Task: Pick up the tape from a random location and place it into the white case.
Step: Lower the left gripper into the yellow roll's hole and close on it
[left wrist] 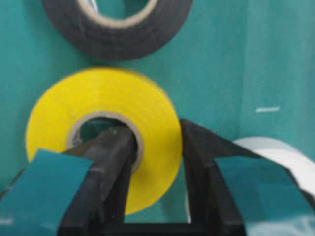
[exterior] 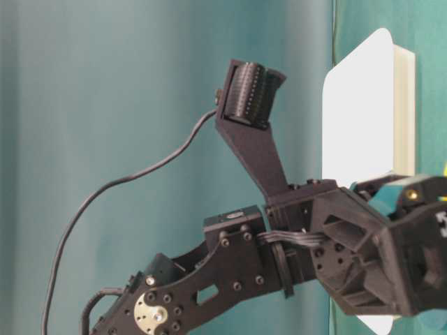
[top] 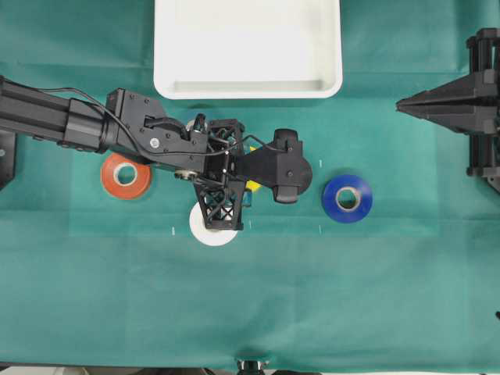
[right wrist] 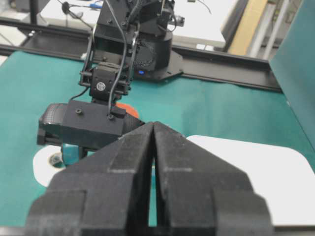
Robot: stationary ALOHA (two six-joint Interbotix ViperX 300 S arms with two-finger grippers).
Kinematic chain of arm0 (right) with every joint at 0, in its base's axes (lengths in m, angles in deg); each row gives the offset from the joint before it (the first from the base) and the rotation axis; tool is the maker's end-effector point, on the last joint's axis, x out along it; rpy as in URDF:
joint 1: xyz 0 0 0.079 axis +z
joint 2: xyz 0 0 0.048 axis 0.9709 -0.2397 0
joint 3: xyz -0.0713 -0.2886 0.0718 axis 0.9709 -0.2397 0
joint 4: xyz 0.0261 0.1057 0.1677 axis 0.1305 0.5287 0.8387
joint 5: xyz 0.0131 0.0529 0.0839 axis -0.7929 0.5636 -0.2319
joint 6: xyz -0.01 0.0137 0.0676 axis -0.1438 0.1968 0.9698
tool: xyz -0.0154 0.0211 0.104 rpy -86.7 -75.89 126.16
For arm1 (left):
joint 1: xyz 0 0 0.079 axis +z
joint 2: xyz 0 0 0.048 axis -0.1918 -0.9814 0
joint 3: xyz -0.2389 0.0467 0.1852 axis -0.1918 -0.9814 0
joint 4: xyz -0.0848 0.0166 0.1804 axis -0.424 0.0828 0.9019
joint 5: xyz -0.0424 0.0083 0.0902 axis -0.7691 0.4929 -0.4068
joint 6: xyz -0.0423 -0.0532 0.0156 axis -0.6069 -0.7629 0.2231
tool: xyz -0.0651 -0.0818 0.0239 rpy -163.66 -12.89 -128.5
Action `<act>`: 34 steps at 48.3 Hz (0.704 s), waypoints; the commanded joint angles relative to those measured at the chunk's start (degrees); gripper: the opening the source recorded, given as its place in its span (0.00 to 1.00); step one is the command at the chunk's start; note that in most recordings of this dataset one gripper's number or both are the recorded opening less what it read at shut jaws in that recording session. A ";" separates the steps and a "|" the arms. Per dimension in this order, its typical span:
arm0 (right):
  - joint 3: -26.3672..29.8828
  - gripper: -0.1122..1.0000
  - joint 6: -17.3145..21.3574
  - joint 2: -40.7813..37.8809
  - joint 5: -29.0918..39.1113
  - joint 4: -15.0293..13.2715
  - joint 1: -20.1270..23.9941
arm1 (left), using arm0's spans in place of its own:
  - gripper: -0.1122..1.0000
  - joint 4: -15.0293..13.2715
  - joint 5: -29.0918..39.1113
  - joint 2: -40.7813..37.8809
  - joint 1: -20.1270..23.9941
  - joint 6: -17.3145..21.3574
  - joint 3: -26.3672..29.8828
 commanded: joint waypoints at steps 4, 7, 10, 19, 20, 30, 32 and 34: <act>1.41 0.10 0.09 -0.44 -0.18 0.00 0.09 | 0.32 -0.18 0.18 2.11 -0.35 0.18 -0.53; 1.41 0.10 0.09 -0.44 -0.18 0.00 0.09 | 0.32 -0.18 0.18 2.11 -0.53 0.26 -0.53; 1.41 0.10 0.09 -0.44 -0.18 0.00 0.09 | 0.32 -0.18 0.18 2.11 -0.62 0.26 -0.44; 1.41 0.10 0.09 -0.44 -0.18 0.00 0.09 | 0.32 -0.18 0.09 2.11 -0.79 0.26 -0.26; 1.41 0.10 0.09 -0.44 -0.18 0.00 0.09 | 0.32 -0.18 0.09 2.11 -0.79 0.26 -0.26; 1.41 0.10 0.09 -0.44 -0.18 0.00 0.09 | 0.32 -0.18 0.09 2.11 -0.79 0.26 -0.09; 1.41 0.10 0.09 -0.44 -0.18 0.00 0.09 | 0.32 -0.18 0.09 2.11 -0.79 0.26 -0.09; 1.41 0.10 0.09 -0.44 -0.18 0.00 0.09 | 0.32 -0.18 0.09 2.11 -0.79 0.26 -0.09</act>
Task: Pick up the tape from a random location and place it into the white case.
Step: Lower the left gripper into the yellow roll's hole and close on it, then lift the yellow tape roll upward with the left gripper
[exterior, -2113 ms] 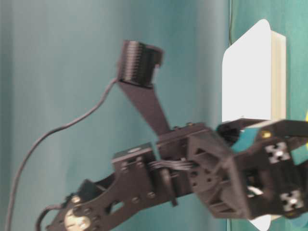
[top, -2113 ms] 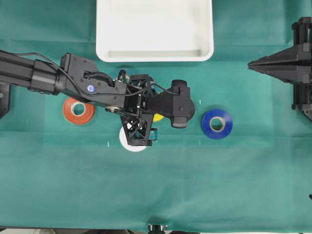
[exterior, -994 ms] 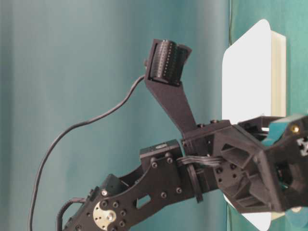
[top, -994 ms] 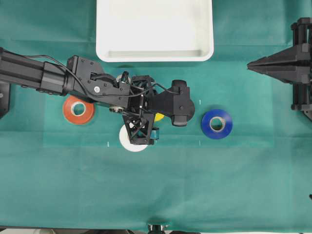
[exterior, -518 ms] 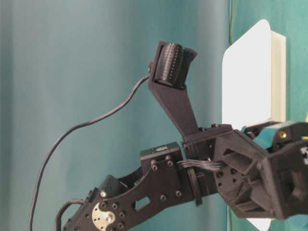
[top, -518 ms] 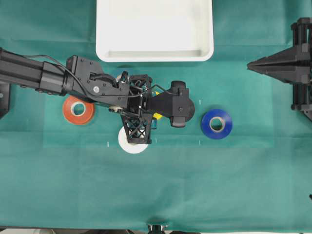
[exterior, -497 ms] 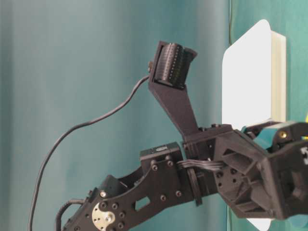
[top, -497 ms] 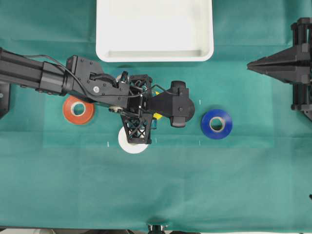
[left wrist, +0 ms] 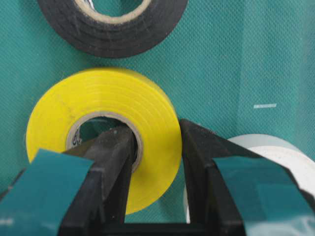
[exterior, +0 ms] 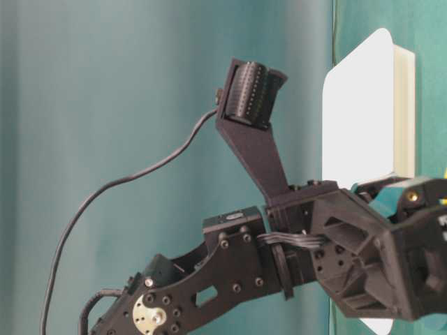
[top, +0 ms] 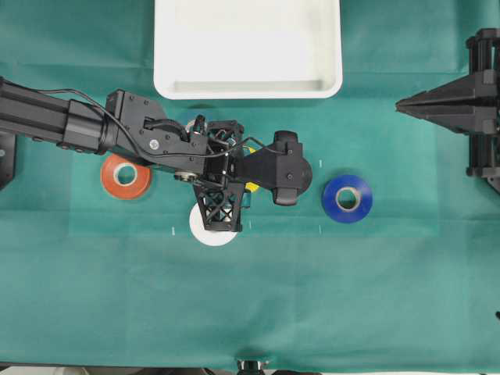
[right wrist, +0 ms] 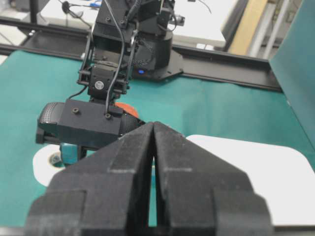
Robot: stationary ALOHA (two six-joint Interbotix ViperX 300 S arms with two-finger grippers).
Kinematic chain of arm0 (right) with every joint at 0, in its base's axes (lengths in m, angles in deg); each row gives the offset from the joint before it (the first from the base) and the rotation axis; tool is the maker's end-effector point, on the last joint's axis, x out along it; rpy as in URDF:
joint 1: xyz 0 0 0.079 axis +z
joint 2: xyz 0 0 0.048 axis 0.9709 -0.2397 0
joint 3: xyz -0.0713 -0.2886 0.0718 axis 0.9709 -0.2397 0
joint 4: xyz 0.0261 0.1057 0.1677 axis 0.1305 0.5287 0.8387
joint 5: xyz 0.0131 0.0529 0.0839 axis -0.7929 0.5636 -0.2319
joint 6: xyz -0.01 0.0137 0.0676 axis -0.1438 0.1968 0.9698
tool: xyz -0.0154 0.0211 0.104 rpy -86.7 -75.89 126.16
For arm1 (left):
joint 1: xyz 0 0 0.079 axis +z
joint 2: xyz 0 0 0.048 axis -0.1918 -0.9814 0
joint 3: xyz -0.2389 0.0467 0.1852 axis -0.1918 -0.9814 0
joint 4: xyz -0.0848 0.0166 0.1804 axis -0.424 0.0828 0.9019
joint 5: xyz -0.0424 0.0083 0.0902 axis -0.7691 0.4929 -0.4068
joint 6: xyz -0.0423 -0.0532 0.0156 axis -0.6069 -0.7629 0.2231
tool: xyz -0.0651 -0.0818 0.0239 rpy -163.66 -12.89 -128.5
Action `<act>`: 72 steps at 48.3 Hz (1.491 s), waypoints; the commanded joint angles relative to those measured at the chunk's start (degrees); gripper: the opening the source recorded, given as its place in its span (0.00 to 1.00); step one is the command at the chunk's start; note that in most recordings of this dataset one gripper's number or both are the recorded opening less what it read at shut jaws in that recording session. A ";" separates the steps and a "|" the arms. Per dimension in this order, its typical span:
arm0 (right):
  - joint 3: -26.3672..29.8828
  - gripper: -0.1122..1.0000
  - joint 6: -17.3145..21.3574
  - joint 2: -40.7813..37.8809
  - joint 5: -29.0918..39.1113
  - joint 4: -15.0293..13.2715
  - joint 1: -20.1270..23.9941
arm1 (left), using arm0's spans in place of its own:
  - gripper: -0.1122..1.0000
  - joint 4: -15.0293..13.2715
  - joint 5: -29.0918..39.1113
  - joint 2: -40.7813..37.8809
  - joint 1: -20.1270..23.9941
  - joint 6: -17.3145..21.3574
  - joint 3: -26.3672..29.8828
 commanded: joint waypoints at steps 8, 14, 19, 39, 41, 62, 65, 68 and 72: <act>1.41 0.10 0.09 -0.35 -0.18 0.00 0.09 | 0.32 -0.18 -0.09 2.11 -0.53 0.09 -0.18; 1.41 0.10 0.09 -0.35 -0.26 0.00 0.09 | 0.32 -0.18 -0.09 2.11 -0.53 0.09 0.00; 1.41 0.10 0.09 -0.35 -0.18 0.00 0.09 | 0.32 -0.18 -0.09 2.20 -0.53 0.09 0.18; 1.41 0.10 0.09 -0.35 -0.18 0.00 0.09 | 0.32 -0.18 1.58 6.86 -0.53 0.09 0.79; 1.41 0.10 0.09 -0.35 -0.18 0.00 0.09 | 0.32 -0.09 1.76 7.47 -0.62 0.09 0.88; 1.49 0.10 0.09 -0.35 0.62 0.00 0.09 | 0.32 -0.09 8.61 15.38 -1.23 0.09 2.64; 1.49 0.10 0.09 -0.35 0.62 0.00 0.09 | 0.32 -0.18 9.49 16.00 -1.23 0.09 2.81; 1.49 0.10 0.09 -0.35 0.62 0.00 0.09 | 0.32 -0.18 10.11 16.52 -1.32 0.09 2.99; 1.58 0.10 0.09 -0.35 0.70 0.00 0.09 | 0.32 -0.18 10.72 17.31 -1.32 0.09 3.16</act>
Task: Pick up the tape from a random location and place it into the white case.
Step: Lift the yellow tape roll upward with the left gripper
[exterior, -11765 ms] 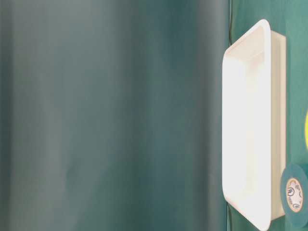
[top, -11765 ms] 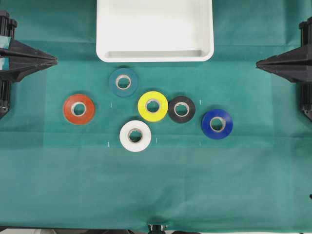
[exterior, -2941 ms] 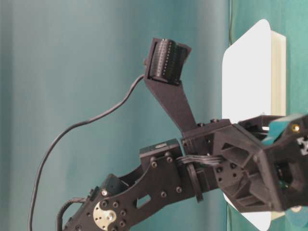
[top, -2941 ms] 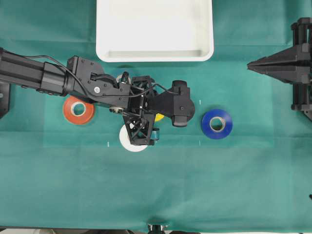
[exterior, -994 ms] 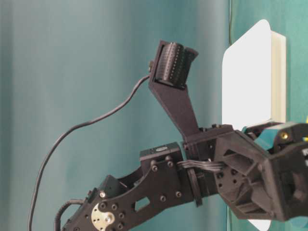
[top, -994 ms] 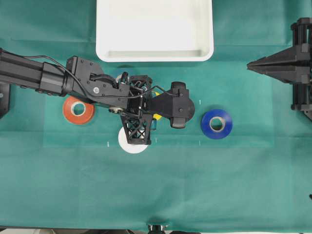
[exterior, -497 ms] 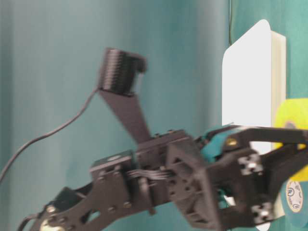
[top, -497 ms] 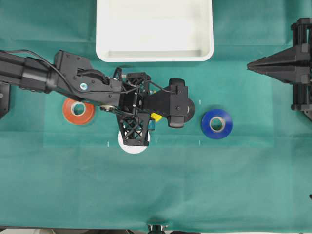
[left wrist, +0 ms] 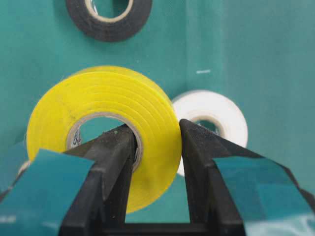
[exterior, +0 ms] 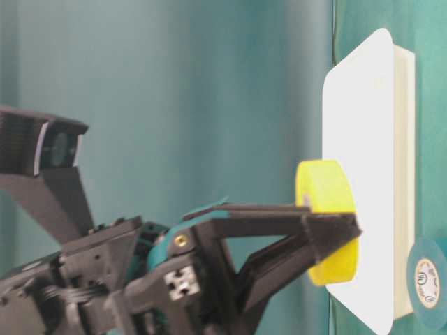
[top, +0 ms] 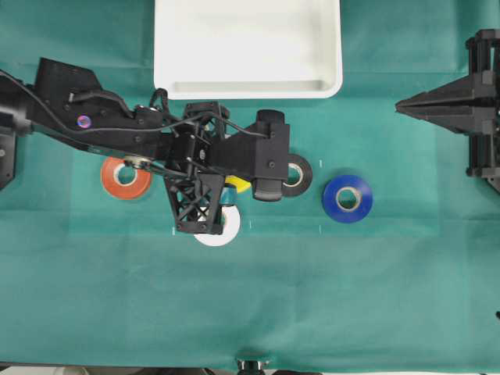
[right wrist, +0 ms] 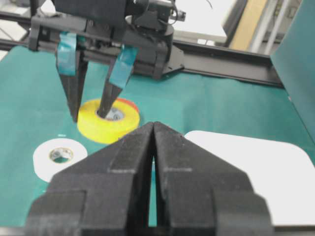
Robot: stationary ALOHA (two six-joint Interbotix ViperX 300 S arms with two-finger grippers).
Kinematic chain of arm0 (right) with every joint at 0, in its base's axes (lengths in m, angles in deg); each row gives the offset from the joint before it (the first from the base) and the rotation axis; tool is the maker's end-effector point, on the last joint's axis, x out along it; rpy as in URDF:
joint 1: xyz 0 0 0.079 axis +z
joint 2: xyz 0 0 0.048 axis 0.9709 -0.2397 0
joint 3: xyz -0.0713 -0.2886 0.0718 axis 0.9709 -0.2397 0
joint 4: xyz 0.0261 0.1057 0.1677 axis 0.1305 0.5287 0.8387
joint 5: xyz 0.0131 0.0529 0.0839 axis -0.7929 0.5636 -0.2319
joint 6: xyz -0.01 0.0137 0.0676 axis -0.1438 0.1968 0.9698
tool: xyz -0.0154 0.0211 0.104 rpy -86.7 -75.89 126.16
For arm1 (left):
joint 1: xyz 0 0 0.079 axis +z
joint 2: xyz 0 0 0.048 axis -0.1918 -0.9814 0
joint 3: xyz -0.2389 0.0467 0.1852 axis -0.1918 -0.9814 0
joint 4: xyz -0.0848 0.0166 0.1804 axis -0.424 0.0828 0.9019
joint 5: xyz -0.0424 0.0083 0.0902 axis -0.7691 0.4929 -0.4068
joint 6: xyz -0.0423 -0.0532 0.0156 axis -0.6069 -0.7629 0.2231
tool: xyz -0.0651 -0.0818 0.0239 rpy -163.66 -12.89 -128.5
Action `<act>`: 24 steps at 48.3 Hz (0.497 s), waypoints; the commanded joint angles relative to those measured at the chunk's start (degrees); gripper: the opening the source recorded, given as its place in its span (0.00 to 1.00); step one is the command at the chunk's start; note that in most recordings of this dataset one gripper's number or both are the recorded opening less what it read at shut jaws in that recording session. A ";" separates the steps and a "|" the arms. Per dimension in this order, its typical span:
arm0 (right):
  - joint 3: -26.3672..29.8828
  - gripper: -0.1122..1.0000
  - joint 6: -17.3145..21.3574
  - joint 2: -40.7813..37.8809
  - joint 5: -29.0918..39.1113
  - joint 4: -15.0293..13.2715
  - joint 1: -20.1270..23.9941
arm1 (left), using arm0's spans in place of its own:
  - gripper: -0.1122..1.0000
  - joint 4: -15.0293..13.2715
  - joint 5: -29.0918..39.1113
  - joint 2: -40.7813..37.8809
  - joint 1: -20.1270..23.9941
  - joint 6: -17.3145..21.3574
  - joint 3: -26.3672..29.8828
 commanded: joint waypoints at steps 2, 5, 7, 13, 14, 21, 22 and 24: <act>1.58 0.10 0.09 -0.35 -0.18 0.09 0.09 | 0.32 -0.09 0.53 3.25 -0.26 0.09 1.05; 1.58 0.10 0.09 -0.35 -0.18 0.09 0.09 | 0.32 -0.09 0.70 4.22 -0.44 0.09 1.32; 1.58 0.10 0.09 -0.35 -0.18 0.09 0.09 | 0.32 0.00 0.79 4.92 -0.62 0.09 1.49; 1.58 0.10 0.09 -0.35 -0.18 0.09 0.09 | 0.32 0.00 1.32 7.12 -1.05 0.09 2.11; 1.58 0.10 0.09 -0.35 -0.09 0.09 0.09 | 0.32 0.00 1.49 7.47 -1.14 0.09 2.20; 1.67 0.10 0.09 -0.35 -0.18 0.09 0.09 | 0.32 0.00 3.43 9.23 -1.67 0.09 2.90; 1.58 0.10 0.09 -0.35 -0.18 0.09 0.09 | 0.32 0.00 3.87 9.40 -1.76 0.09 2.99; 1.67 0.10 0.09 -0.35 -0.18 0.09 0.09 | 0.32 0.00 4.75 9.76 -1.93 0.09 3.34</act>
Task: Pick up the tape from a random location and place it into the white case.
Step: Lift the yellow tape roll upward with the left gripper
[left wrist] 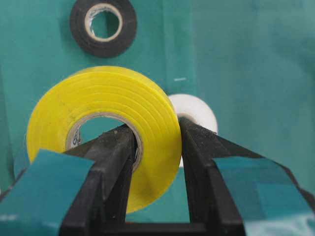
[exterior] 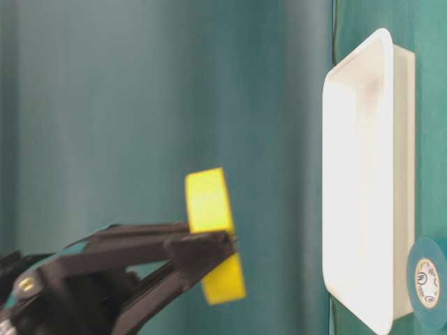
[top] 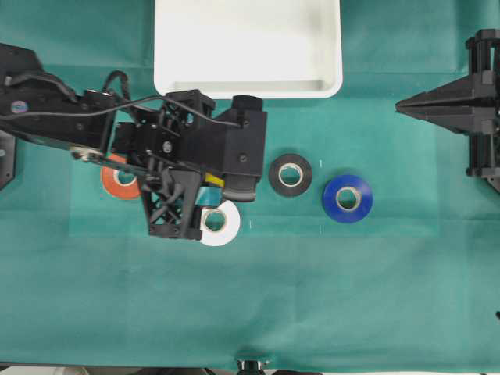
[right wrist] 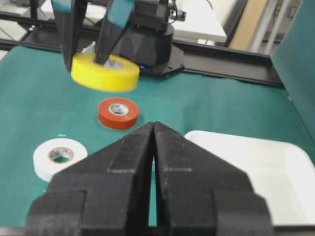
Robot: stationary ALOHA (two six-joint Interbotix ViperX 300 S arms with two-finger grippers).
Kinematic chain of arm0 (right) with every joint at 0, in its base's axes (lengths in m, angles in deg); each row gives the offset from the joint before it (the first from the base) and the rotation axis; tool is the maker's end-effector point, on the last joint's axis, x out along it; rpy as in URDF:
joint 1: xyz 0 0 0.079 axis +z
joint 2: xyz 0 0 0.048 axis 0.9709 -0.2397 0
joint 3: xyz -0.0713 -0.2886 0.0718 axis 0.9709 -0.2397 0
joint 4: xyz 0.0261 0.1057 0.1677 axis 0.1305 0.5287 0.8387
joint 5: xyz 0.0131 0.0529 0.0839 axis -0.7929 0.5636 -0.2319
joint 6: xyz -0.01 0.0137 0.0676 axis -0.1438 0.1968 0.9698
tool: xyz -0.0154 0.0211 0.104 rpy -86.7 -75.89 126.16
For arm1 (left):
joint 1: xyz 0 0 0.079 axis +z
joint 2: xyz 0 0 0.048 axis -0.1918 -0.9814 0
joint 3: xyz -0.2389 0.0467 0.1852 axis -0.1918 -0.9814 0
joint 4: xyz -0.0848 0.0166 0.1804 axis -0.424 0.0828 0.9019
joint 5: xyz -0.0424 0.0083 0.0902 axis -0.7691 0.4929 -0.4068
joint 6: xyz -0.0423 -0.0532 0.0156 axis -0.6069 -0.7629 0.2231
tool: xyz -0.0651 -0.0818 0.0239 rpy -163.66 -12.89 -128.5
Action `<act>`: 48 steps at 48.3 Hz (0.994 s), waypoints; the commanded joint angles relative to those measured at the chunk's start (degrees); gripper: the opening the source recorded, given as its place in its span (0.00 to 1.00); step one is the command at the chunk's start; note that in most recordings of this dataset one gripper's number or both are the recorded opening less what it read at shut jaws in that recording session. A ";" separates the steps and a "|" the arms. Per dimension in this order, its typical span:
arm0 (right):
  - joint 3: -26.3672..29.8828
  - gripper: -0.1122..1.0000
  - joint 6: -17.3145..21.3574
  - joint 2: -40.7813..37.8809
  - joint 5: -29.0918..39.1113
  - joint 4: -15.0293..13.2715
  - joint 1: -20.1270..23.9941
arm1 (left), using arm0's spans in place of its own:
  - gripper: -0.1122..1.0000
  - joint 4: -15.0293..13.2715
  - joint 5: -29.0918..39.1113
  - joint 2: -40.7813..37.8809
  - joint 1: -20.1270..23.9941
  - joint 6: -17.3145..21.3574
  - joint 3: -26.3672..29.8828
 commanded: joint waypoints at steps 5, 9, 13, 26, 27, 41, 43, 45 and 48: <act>1.67 0.10 0.09 -0.35 -0.35 0.00 0.09 | 0.32 0.00 2.20 2.55 -0.53 0.00 1.85; 1.67 0.10 0.09 -0.35 -0.35 0.00 0.09 | 0.32 0.00 2.37 2.64 -0.70 0.00 2.02; 1.58 0.10 0.09 -0.35 -0.35 0.00 0.09 | 0.32 0.00 2.29 2.64 -0.70 0.00 1.93; 1.67 0.10 0.00 -0.35 -0.35 0.00 0.09 | 0.32 0.09 2.29 2.55 -0.70 0.00 2.02; 1.67 0.10 0.00 -0.35 -0.35 0.00 0.09 | 0.32 0.09 2.29 2.55 -0.70 0.00 2.11; 1.58 0.10 0.00 -0.35 -0.35 0.00 0.09 | 0.32 0.09 2.20 2.55 -0.70 0.00 2.02; 1.67 0.10 0.00 -0.35 -0.35 0.00 0.09 | 0.32 0.09 2.20 2.55 -0.70 0.00 2.02; 1.58 0.10 0.00 -0.35 -0.35 0.00 0.09 | 0.32 0.09 2.20 2.55 -0.70 0.00 2.02; 1.58 0.10 0.00 -0.35 -0.35 0.00 0.09 | 0.32 0.09 2.20 2.55 -0.70 0.00 2.11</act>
